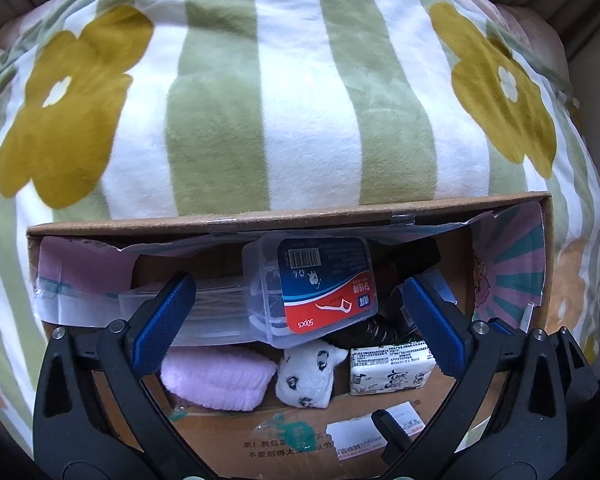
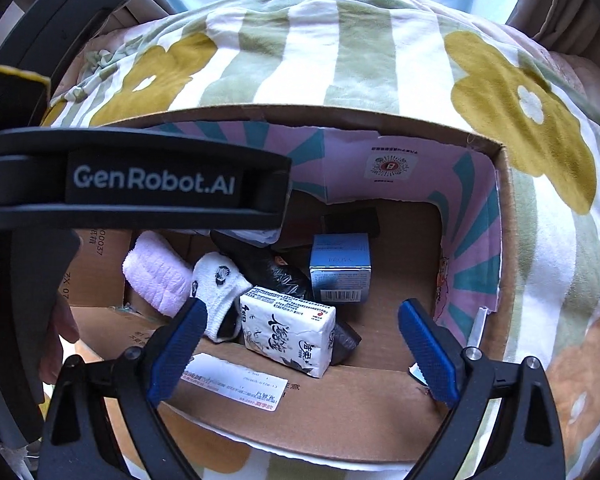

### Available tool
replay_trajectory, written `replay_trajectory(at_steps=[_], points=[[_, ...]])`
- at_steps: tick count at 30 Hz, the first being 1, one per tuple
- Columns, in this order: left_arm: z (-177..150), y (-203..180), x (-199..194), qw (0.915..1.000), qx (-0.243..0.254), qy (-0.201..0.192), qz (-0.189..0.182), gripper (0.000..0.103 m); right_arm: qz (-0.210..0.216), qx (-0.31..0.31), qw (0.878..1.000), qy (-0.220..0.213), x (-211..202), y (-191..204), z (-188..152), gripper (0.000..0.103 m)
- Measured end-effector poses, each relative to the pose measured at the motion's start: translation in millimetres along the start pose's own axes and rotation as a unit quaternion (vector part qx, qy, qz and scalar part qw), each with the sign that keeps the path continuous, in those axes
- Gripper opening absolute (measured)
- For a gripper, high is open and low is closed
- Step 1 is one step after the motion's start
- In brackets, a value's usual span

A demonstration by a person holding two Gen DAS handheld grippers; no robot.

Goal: Organize objects

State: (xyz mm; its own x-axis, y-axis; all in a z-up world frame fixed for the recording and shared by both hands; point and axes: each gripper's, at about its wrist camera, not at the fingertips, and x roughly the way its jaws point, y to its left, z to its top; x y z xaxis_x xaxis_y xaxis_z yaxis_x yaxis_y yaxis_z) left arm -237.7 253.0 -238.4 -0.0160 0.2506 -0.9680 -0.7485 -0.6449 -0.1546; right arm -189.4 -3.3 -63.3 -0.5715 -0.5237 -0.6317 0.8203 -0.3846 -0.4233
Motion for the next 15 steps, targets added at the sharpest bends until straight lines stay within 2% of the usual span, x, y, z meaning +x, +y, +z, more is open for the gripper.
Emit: replay_trajectory(at_steps=[8, 15], points=[[-1, 2, -39, 0.9997, -0.001, -0.023, -0.009, 0.103, -0.002, -0.014, 1.0, -0.02, -38, 10, -4, 0.095], [-21, 6, -101, 0.9986, 0.001, -0.053, 0.0, 0.103, -0.005, -0.017, 0.998, -0.059, -88, 27, -12, 0.096]])
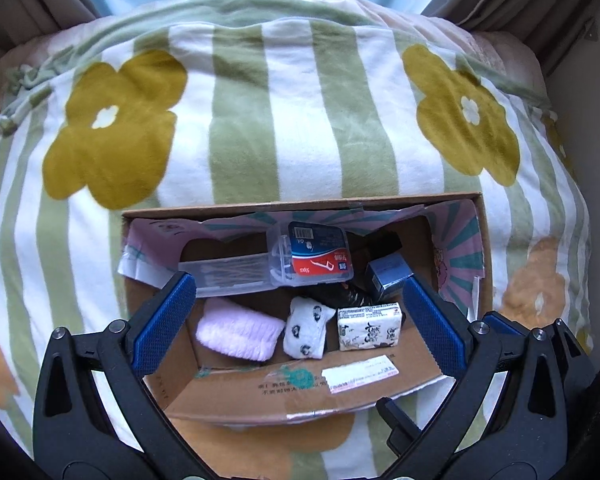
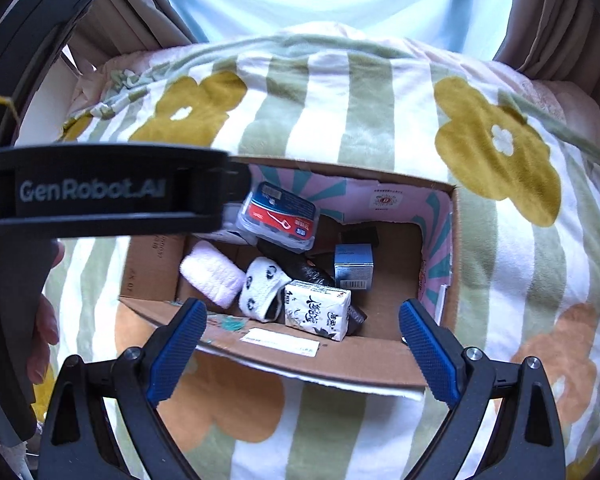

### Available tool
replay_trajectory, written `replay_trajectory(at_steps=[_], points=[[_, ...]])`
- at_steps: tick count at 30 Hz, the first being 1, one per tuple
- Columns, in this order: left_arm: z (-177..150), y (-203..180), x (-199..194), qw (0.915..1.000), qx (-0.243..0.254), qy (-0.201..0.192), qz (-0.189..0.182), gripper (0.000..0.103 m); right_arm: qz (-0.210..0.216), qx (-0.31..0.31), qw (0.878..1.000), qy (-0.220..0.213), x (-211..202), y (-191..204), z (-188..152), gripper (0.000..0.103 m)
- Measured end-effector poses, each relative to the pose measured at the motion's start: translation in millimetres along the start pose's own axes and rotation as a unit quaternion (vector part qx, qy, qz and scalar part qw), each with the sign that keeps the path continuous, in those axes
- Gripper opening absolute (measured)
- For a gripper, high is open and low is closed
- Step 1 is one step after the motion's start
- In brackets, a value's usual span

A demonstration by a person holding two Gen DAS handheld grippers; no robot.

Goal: Organize objects

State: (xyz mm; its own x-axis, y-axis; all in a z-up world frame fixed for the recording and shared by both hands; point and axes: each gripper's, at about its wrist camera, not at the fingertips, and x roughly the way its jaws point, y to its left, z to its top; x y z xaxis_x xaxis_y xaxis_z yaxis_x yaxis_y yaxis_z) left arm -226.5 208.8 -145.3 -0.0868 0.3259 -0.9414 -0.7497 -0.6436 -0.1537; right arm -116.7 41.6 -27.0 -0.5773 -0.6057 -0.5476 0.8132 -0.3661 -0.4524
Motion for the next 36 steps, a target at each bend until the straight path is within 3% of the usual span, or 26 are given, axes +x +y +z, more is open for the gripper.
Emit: replay_trajectory(at_steps=[9, 21, 31, 36], points=[[-44, 24, -100, 0.9985, -0.019, -0.052, -0.003, 0.103, -0.028, -0.003, 0.999, -0.03, -67, 14, -17, 0.096], [-138, 52, -194, 0.9936, -0.034, -0.108, 0.0, 0.103, -0.072, 0.013, 0.995, -0.064, -148, 24, -66, 0.096], [-224, 49, -218, 0.9917, -0.034, -0.123, 0.016, 0.103, -0.078, 0.021, 0.994, -0.079, -173, 26, -117, 0.096], [-248, 50, -219, 0.9906, -0.033, -0.129, 0.032, 0.103, -0.082, 0.019, 0.993, -0.085, -178, 27, -127, 0.096]])
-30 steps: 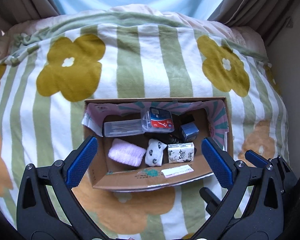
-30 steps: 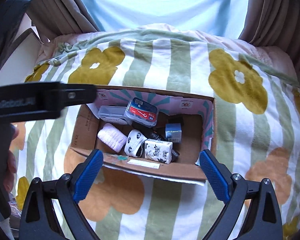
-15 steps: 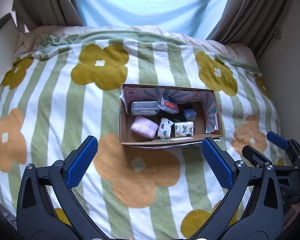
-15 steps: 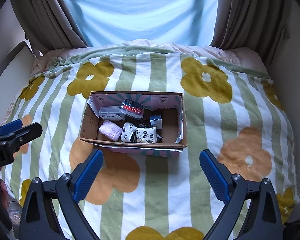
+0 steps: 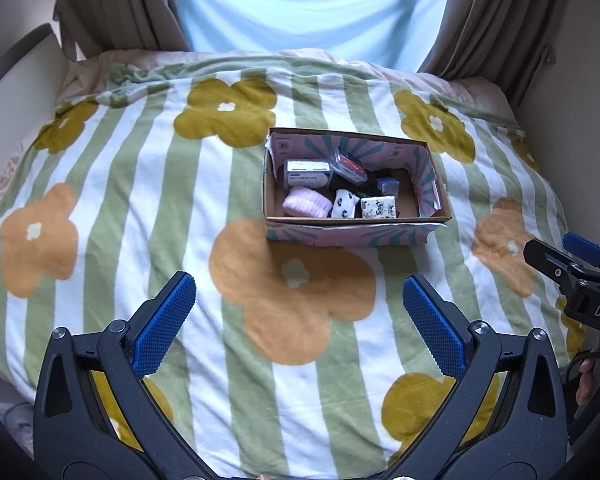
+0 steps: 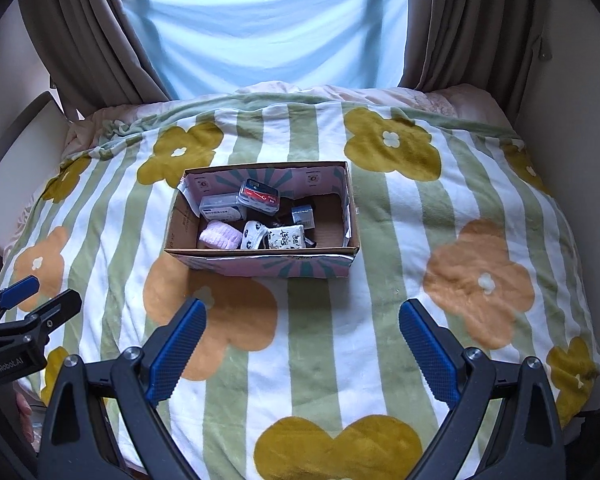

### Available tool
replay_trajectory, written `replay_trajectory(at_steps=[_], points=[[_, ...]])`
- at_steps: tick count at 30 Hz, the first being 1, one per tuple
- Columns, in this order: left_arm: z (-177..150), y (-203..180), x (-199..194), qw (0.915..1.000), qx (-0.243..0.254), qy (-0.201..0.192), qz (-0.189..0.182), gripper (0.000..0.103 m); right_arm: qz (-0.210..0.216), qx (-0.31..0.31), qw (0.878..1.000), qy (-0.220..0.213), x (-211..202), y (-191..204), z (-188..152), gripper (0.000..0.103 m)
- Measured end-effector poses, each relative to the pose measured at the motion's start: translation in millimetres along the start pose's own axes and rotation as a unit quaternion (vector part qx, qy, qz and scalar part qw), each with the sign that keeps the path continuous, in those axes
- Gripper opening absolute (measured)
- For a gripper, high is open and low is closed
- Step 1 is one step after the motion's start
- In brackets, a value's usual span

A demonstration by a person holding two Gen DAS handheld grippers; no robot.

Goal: Organize objects

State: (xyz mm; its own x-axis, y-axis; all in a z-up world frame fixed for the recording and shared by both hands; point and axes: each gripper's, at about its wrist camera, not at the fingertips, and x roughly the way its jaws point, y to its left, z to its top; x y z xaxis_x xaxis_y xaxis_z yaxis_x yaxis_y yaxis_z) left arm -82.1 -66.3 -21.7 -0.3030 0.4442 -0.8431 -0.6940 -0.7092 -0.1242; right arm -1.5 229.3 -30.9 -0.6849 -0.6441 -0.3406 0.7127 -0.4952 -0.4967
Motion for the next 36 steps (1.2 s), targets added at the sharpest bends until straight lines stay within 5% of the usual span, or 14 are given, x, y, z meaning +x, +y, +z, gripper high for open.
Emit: replay_trajectory(at_steps=[36], points=[[8, -15, -5, 0.9998, 0.001, -0.006, -0.018, 0.103, -0.001, -0.016, 1.0, -0.014, -4, -1, 9, 0.096]])
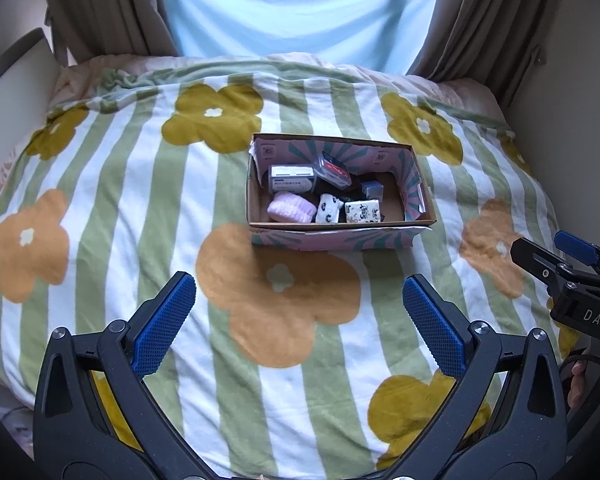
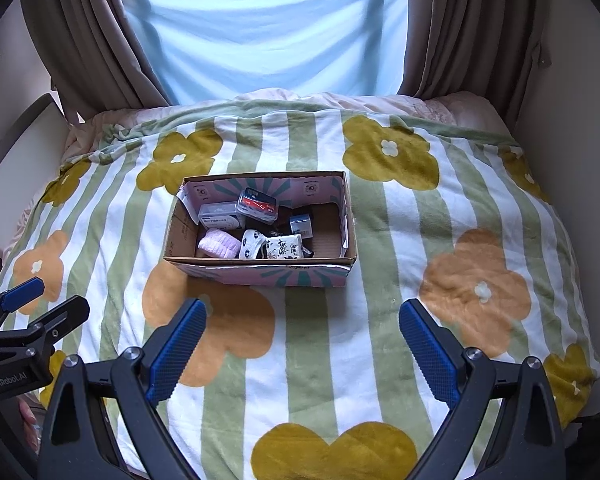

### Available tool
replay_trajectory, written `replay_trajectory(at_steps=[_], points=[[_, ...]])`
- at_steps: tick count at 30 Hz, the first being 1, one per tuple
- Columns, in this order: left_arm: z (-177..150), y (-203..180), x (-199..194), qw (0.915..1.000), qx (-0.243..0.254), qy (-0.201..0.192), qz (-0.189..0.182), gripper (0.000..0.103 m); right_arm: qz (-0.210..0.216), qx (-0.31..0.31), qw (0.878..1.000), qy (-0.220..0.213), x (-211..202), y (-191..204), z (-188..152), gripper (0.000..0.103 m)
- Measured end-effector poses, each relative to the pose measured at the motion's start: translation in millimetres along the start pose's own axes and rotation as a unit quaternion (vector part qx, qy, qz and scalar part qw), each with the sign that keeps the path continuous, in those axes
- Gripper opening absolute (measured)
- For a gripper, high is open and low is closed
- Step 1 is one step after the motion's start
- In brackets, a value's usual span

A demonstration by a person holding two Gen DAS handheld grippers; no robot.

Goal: Organize objects

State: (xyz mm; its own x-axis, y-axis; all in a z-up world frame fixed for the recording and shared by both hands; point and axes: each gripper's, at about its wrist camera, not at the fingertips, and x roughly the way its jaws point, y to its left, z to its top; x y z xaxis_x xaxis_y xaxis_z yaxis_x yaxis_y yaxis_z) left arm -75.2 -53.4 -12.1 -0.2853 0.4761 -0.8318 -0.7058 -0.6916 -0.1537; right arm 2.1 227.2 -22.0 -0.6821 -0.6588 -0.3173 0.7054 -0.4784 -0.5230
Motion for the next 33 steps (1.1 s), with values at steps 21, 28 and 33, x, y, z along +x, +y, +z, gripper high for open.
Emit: replay_trajectory(at_steps=[21, 28, 33], points=[[1, 0, 7, 0.9999, 0.013, 0.007, 0.004, 0.103, 0.0, -0.003, 1.0, 0.0, 1, 2, -2, 0.096], [-1, -1, 11, 0.9998, 0.016, 0.011, 0.001, 0.103, 0.001, -0.004, 1.0, 0.0, 2, 2, -2, 0.096], [0, -6, 11, 0.9996, 0.012, 0.007, -0.026, 0.103, 0.002, -0.004, 1.0, 0.002, 3, 2, -2, 0.096]])
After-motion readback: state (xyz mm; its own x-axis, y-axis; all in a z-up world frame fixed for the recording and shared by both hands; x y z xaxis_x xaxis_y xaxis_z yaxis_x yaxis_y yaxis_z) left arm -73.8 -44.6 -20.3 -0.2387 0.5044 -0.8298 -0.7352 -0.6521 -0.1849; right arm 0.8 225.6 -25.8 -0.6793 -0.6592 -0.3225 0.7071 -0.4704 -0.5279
